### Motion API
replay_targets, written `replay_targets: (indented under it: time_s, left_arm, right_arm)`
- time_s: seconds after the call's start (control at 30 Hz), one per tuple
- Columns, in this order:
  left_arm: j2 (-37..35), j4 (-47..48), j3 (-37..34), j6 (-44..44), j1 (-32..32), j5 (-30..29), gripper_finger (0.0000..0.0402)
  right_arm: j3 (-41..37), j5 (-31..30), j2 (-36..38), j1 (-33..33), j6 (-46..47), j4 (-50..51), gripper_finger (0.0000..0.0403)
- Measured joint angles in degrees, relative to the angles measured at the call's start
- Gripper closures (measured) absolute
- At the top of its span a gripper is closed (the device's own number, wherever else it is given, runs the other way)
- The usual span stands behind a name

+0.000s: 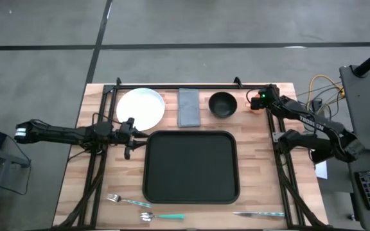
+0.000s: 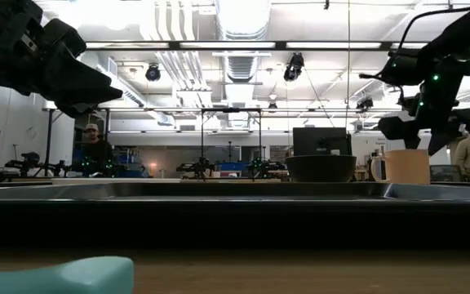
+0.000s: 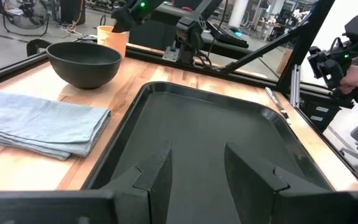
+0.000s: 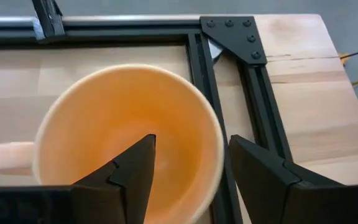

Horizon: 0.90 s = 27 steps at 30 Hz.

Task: Set up tray
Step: Put the orange mug on the black serving tray

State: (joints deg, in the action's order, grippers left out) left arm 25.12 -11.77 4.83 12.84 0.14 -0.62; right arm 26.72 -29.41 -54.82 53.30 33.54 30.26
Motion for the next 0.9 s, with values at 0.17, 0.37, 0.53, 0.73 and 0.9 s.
replay_targets:
  time_s: [0.17,0.37,0.53,0.73,0.9]
  left_arm:
    - [0.0,0.0,0.0,0.0,0.0,0.0,0.0275]
    - [0.0,0.0,0.0,2.4,-0.1,0.6,0.0275]
    - [0.0,0.0,0.0,2.5,-0.1,0.7,0.0275]
    - [0.0,0.0,0.0,2.5,-0.1,0.7,0.0275]
    - [0.0,-0.6,1.0,2.6,-0.1,0.7,0.0275]
  right_arm:
    - [-0.1,-0.1,-3.7,0.0,0.1,-1.1,0.0226]
    - [-0.1,-0.5,-7.1,0.0,-0.9,-1.8,0.0304]
    - [-0.1,-0.6,-5.7,0.0,-3.6,-1.9,0.0385]
    - [1.5,1.0,0.4,0.0,-6.6,3.2,0.0392]
    - [6.9,9.6,5.8,-1.2,-7.2,14.0,0.0393]
